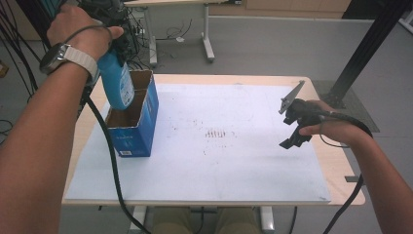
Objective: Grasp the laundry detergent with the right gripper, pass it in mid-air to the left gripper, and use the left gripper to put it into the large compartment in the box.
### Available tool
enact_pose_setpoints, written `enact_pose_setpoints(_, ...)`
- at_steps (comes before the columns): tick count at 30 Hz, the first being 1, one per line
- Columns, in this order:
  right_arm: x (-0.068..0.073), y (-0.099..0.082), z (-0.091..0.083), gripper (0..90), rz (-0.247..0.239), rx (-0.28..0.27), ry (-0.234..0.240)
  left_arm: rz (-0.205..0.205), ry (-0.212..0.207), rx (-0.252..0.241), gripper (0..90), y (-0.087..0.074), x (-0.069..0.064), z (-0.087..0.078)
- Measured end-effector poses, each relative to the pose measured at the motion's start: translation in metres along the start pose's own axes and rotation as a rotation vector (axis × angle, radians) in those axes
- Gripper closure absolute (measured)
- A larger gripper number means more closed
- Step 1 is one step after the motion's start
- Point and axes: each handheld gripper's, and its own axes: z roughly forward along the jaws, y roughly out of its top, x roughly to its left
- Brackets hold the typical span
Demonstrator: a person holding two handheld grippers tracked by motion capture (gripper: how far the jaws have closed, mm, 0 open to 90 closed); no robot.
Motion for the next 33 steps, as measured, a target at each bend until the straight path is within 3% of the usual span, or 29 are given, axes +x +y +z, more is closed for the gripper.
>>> enact_pose_setpoints(33,0.000,-0.004,0.005,7.8,0.020,0.009,0.007,0.001,-0.009,0.017,37.5,-0.001,0.003,0.041)
